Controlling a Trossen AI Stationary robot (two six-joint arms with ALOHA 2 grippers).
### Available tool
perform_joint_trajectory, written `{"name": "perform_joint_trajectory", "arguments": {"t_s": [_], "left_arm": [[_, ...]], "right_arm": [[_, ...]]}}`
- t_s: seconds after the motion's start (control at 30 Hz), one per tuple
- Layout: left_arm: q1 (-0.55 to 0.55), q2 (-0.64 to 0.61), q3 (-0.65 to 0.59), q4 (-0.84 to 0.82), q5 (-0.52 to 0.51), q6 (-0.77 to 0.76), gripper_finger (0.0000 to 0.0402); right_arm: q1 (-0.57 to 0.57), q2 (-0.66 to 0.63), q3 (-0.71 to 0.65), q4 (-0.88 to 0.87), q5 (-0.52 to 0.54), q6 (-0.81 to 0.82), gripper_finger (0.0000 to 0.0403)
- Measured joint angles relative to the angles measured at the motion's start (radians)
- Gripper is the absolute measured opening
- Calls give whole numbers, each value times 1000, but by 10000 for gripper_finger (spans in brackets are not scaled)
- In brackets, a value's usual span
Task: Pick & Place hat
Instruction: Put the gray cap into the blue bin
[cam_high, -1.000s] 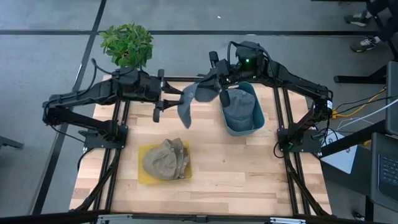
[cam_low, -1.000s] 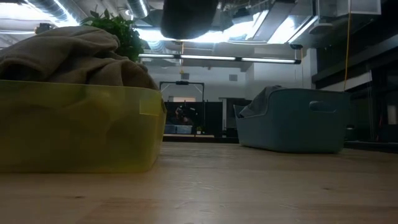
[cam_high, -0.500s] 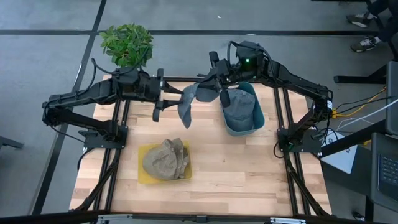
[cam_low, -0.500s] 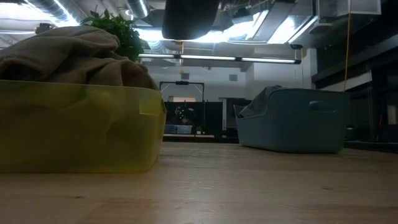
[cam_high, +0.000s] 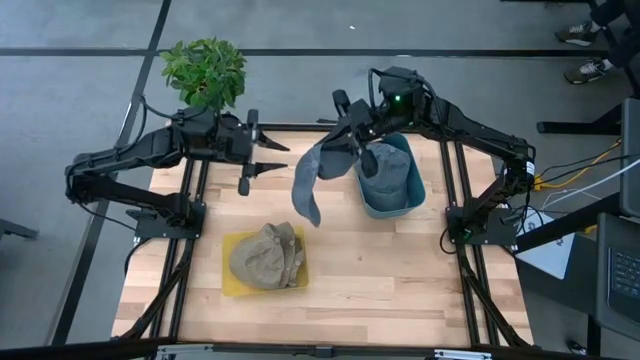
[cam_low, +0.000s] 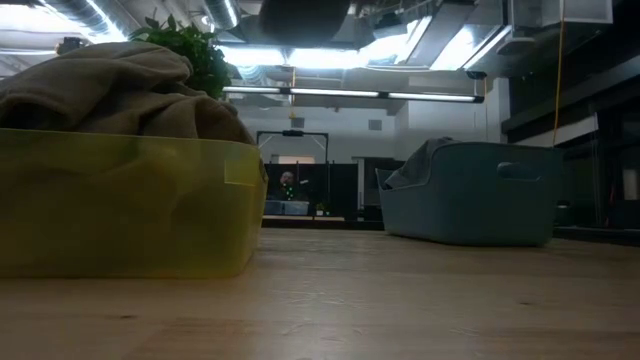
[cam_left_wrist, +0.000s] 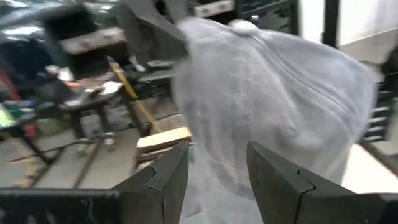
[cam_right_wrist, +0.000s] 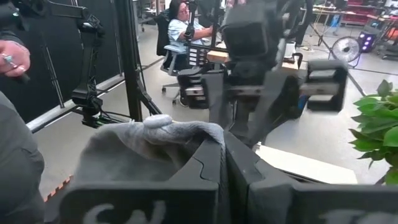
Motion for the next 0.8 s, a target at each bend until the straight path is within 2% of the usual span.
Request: {"name": "perform_joint_trajectory", "arguments": {"t_s": [0.37,0.8], "left_arm": [[0,56,0,73,136,-83,157],[18,125,0,156,178,-88,157]], "right_arm": [[0,0,0,7,0,-4,3],[0,0,0,10,0,-5,3]]}}
